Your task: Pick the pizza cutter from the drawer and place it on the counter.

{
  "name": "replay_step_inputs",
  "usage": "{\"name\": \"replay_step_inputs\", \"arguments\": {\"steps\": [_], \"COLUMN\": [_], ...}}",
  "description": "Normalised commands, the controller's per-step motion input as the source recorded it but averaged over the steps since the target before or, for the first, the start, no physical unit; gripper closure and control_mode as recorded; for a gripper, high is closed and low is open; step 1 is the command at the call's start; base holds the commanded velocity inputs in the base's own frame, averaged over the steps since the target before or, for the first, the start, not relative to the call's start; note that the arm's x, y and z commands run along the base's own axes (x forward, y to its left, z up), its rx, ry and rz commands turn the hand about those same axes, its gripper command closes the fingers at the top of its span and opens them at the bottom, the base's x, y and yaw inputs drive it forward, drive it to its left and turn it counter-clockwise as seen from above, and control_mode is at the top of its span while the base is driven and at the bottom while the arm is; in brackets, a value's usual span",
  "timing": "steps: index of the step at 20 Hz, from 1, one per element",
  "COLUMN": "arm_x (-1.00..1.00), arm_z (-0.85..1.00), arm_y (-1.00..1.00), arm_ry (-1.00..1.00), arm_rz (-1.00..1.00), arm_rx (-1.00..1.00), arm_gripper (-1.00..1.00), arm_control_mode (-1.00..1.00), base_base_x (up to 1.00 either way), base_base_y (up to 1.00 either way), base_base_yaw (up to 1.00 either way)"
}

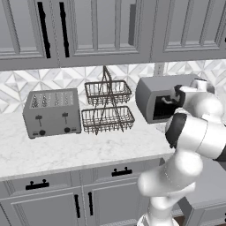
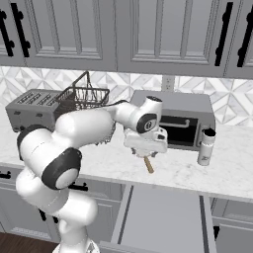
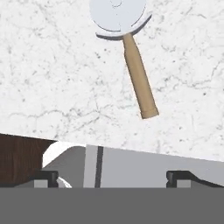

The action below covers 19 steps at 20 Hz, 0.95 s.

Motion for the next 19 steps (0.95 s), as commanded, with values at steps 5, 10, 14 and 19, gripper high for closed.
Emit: {"name": "replay_step_inputs", "arguments": {"steps": [5, 10, 14, 19], "arm_x": [-0.89, -0.27, -0.28, -0.64], "arm_z": [0.6, 0.66, 0.66, 0.57], "arm_y": [0.76, 1.0, 1.0, 0.98], "arm_ry": [-0.06, -0.17, -0.16, -0.07], "arm_rz": [-0.41, -0.13, -0.01, 0.0], "arm_rx": [0.0, -0.04, -0.16, -0.18], "arm_gripper": [-1.0, -1.0, -1.0, -1.0], "arm_control_mode": [-1.0, -1.0, -1.0, -1.0], "base_base_x": [0.0, 0.0, 0.0, 0.0], "base_base_y": [0.0, 0.0, 0.0, 0.0], "base_base_yaw": [0.0, 0.0, 0.0, 0.0]}}
